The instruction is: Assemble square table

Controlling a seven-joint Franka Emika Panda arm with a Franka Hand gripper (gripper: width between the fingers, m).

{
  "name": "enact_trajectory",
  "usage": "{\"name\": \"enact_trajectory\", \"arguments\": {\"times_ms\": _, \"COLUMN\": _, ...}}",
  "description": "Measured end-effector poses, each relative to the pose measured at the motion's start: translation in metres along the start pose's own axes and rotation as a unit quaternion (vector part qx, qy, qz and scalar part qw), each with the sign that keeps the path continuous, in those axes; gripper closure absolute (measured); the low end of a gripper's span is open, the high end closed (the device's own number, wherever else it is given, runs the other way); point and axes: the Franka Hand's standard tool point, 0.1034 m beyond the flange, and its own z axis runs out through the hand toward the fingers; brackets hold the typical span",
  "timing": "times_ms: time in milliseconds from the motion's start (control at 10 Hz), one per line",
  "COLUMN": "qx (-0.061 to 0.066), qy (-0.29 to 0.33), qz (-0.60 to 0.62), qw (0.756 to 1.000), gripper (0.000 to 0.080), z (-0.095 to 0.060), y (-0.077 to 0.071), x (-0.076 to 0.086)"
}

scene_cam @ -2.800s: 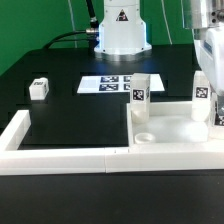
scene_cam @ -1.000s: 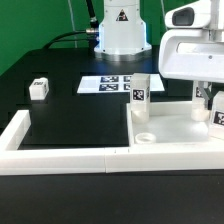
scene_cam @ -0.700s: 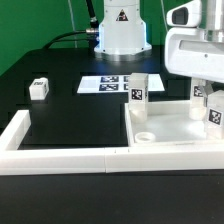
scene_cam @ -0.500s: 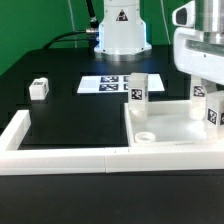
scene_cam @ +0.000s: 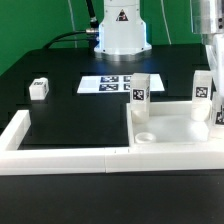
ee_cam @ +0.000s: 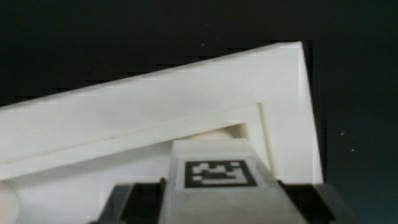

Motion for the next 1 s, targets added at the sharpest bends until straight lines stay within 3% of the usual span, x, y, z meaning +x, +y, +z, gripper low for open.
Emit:
{"name": "enact_trajectory", "arguments": {"times_ms": 100, "qx": 0.0, "qy": 0.0, "qz": -0.005, "qw": 1.0, "gripper": 0.0509, "z": 0.0, "y": 0.0, "x": 0.0}}
{"name": "enact_trajectory", "arguments": {"times_ms": 200, "qx": 0.0, "qy": 0.0, "qz": -0.027, "qw": 1.0, "gripper": 0.0303, "z": 0.0, "y": 0.0, "x": 0.0}}
{"name": "enact_trajectory", "arguments": {"times_ms": 300, "qx": 0.009, "qy": 0.0, "qz": -0.113, "qw": 0.994, "gripper": 0.02, "z": 0.001, "y": 0.0, "x": -0.003}}
{"name": "enact_trajectory", "arguments": {"times_ms": 400, "qx": -0.001, "qy": 0.001, "qz": -0.206, "qw": 0.978, "gripper": 0.02, "z": 0.001, "y": 0.004, "x": -0.005}}
{"name": "enact_trajectory", "arguments": {"times_ms": 500, "qx": -0.004, "qy": 0.001, "qz": -0.28, "qw": 0.96, "gripper": 0.016, "z": 0.0, "y": 0.005, "x": -0.007}}
{"name": "enact_trajectory", "arguments": {"times_ms": 800, "qx": -0.004, "qy": 0.003, "qz": -0.368, "qw": 0.93, "gripper": 0.0153, "z": 0.001, "y": 0.004, "x": -0.004}}
{"name": "enact_trajectory", "arguments": {"times_ms": 900, "qx": -0.012, "qy": 0.007, "qz": -0.438, "qw": 0.899, "gripper": 0.015, "z": 0.001, "y": 0.004, "x": -0.001}}
{"name": "enact_trajectory", "arguments": {"times_ms": 1000, "qx": -0.024, "qy": 0.014, "qz": -0.532, "qw": 0.846, "gripper": 0.015, "z": -0.002, "y": 0.0, "x": 0.003}}
